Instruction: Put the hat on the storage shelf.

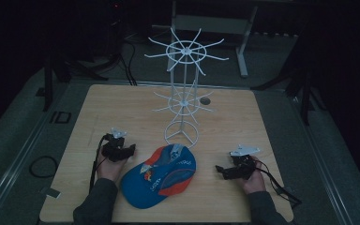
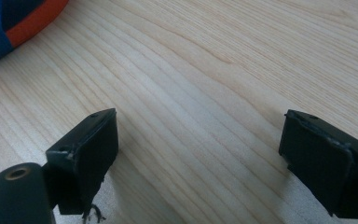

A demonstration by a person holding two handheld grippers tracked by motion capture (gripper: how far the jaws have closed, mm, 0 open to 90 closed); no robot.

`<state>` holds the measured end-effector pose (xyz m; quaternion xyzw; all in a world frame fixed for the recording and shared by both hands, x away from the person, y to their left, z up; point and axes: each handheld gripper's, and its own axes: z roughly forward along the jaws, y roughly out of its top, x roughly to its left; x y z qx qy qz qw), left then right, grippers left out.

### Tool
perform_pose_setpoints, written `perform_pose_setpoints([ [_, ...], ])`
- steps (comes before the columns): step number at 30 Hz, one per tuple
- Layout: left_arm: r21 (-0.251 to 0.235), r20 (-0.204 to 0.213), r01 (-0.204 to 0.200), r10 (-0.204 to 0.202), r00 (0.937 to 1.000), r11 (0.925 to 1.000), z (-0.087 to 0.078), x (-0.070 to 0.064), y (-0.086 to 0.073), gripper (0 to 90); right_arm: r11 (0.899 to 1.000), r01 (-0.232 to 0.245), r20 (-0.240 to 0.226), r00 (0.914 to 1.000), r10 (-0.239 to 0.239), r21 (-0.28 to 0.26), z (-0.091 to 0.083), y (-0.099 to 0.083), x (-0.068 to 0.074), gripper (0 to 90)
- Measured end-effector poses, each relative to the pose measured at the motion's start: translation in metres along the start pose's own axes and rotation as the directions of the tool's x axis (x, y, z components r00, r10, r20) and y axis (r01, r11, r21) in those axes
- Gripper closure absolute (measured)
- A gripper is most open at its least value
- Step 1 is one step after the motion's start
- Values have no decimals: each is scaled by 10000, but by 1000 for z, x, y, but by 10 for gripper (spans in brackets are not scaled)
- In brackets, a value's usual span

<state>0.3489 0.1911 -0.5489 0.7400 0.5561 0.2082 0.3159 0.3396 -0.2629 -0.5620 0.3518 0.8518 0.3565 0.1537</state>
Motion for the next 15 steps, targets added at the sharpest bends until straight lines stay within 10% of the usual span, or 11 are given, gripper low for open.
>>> perform_pose_setpoints([
  [15, -300, 994, -267, 296, 9946, 9992, -29, -16, 15, 503, 10000, -97, 78, 9999, 97, -11, 0, -1, 1, 117],
])
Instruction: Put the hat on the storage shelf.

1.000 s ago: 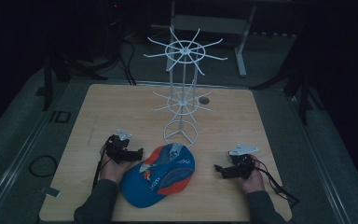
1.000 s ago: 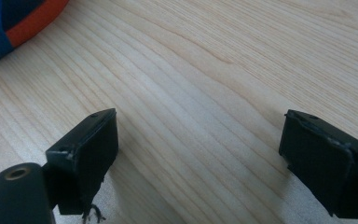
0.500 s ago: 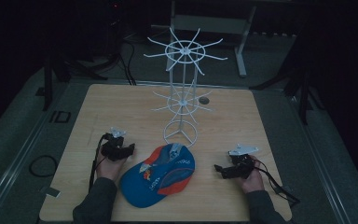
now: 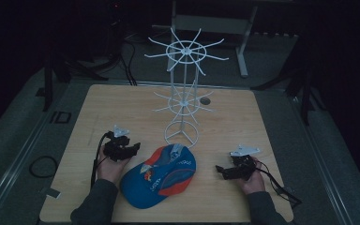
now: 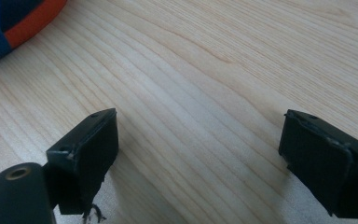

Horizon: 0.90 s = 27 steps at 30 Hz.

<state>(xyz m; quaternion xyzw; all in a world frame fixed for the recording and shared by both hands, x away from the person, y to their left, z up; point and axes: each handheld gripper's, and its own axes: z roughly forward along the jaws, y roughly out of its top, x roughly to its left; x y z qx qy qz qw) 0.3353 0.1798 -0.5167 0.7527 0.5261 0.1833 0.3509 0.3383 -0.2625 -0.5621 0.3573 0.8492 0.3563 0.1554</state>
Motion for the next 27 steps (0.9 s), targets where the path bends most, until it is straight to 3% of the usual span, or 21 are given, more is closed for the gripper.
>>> perform_pose_setpoints([
  [11, -123, 544, -341, 347, 9979, 9993, -16, -13, 4, 500, 10000, -56, 18, 10000, 56, -1, 0, 0, 1, 117],
  [27, -37, 1220, -793, 792, 9894, 9968, -31, -33, 9, 502, 10000, -61, 24, 10000, 61, -14, 0, 0, 1, 117],
])
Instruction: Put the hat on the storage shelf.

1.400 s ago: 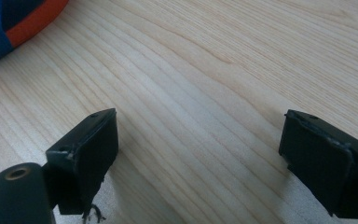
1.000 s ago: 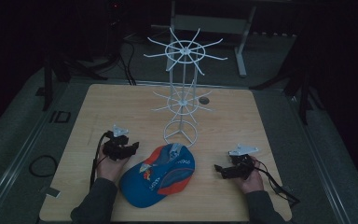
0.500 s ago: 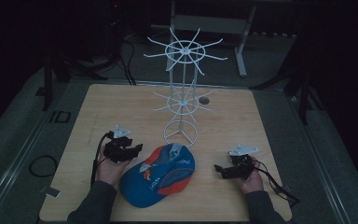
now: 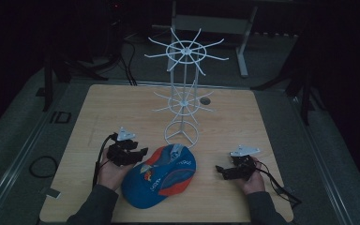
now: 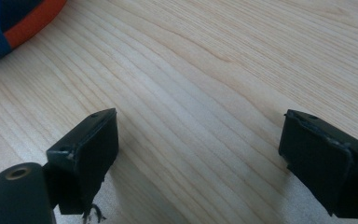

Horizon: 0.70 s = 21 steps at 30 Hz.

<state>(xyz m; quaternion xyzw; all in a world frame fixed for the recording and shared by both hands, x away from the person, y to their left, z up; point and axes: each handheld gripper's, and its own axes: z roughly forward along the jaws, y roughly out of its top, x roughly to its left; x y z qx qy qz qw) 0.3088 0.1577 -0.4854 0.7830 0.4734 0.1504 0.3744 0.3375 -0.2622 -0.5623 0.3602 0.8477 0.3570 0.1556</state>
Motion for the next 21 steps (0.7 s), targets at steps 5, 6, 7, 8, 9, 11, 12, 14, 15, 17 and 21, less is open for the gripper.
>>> perform_pose_setpoints([
  [5, 95, 302, -198, 195, 9994, 9998, 0, -7, 2, 497, 10000, 2, 1, 10000, -2, 1, 0, 0, 0, 117],
  [6, 105, 370, -214, 210, 9991, 9997, -1, -8, 2, 496, 10000, -2, -5, 10000, 2, 2, 0, 0, 0, 117],
  [7, 90, 436, -287, 283, 9986, 9995, -2, -10, 3, 495, 10000, 5, -1, 10000, -5, 4, 0, 0, 0, 118],
  [8, 80, 480, -331, 326, 9983, 9994, -2, -12, 3, 493, 10000, 2, 0, 10000, -2, 0, 0, 0, 0, 117],
  [9, 59, 547, -355, 352, 9979, 9994, -3, -13, 4, 492, 10000, -2, 0, 10000, 2, 1, 0, 0, 0, 117],
  [11, 57, 634, -444, 440, 9970, 9990, -4, -16, 5, 489, 10000, 2, 0, 10000, -2, 1, 0, 0, 0, 117],
  [12, 59, 660, -467, 462, 9968, 9989, -4, -18, 5, 487, 10000, 2, -1, 10000, -2, 1, 0, 0, 0, 117],
  [14, 95, 700, -500, 493, 9963, 9987, -5, -19, 6, 485, 10000, 4, -6, 10000, -4, 1, 0, 0, 0, 118],
  [15, 107, 804, -533, 523, 9954, 9985, -5, -21, 6, 485, 10000, 2, 0, 10000, -2, 2, 0, 0, 0, 118],
  [17, 119, 899, -578, 565, 9943, 9983, -5, -24, 6, 483, 10000, 0, -5, 10000, 0, 2, 0, 0, 0, 118],
  [21, 130, 1088, -713, 695, 9916, 9974, -6, -29, 7, 481, 10000, 2, -5, 10000, -2, 3, 0, 0, 0, 117],
])
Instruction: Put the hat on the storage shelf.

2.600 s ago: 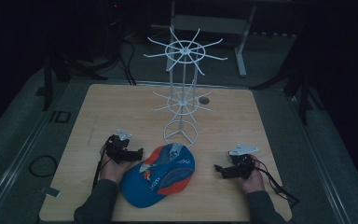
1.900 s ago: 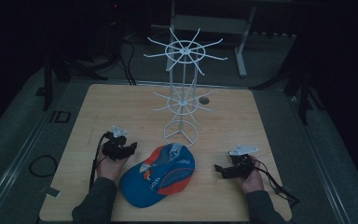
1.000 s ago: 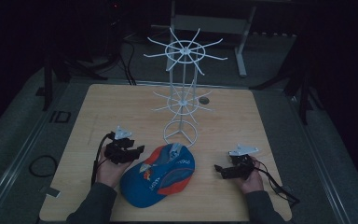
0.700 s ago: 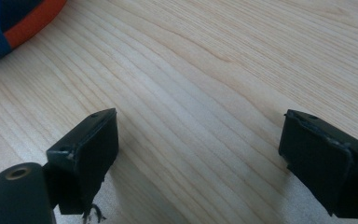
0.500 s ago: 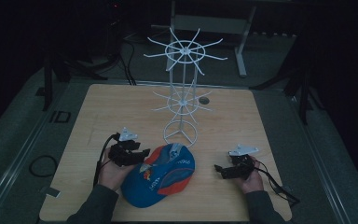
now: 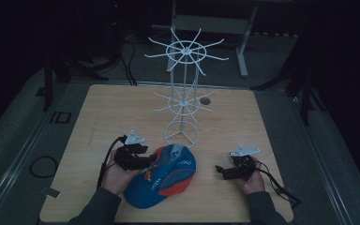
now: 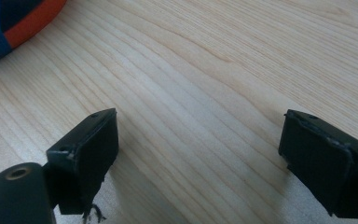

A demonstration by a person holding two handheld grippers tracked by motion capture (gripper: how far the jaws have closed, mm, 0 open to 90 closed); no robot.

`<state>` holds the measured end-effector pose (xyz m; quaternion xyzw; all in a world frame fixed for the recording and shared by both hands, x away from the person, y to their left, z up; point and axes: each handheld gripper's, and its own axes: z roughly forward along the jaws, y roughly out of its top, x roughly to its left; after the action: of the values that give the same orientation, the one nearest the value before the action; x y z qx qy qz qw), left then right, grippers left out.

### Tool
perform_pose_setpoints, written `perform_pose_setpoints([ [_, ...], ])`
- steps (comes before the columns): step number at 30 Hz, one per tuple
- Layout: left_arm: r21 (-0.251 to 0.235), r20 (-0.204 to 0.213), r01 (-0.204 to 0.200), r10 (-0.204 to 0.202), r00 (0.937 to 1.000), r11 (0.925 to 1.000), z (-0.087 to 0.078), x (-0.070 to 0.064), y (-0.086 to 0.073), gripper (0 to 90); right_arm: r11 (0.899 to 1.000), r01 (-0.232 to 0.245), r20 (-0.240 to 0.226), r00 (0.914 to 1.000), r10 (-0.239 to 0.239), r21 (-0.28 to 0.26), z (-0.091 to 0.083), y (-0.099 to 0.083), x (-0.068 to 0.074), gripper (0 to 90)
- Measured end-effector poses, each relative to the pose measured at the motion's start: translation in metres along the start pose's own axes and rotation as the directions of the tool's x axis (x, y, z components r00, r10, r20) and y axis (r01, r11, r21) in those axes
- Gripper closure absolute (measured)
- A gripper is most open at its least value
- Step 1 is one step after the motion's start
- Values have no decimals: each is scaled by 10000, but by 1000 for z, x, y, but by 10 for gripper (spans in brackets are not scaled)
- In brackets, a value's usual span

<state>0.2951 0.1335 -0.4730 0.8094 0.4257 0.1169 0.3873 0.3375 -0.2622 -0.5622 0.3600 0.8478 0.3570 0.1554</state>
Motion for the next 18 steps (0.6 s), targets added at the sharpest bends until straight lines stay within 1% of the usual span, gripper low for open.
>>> perform_pose_setpoints([
  [2, 13, 2, -57, 57, 10000, 10000, 0, -1, 0, 479, 10000, -3, 5, 10000, 3, -1, 0, 0, 0, 117],
  [7, -21, 207, -141, 142, 9997, 9999, -1, -8, 3, 475, 10000, 0, 5, 10000, 0, 0, 0, 0, 0, 117],
  [8, -5, 258, -233, 233, 9994, 9997, -1, -11, 4, 473, 10000, -1, 1, 10000, 1, 1, 0, 0, 0, 117],
  [18, 87, 595, -548, 542, 9968, 9985, 0, -24, 8, 464, 10000, -13, 5, 10000, 13, -7, 0, 0, 0, 118],
])
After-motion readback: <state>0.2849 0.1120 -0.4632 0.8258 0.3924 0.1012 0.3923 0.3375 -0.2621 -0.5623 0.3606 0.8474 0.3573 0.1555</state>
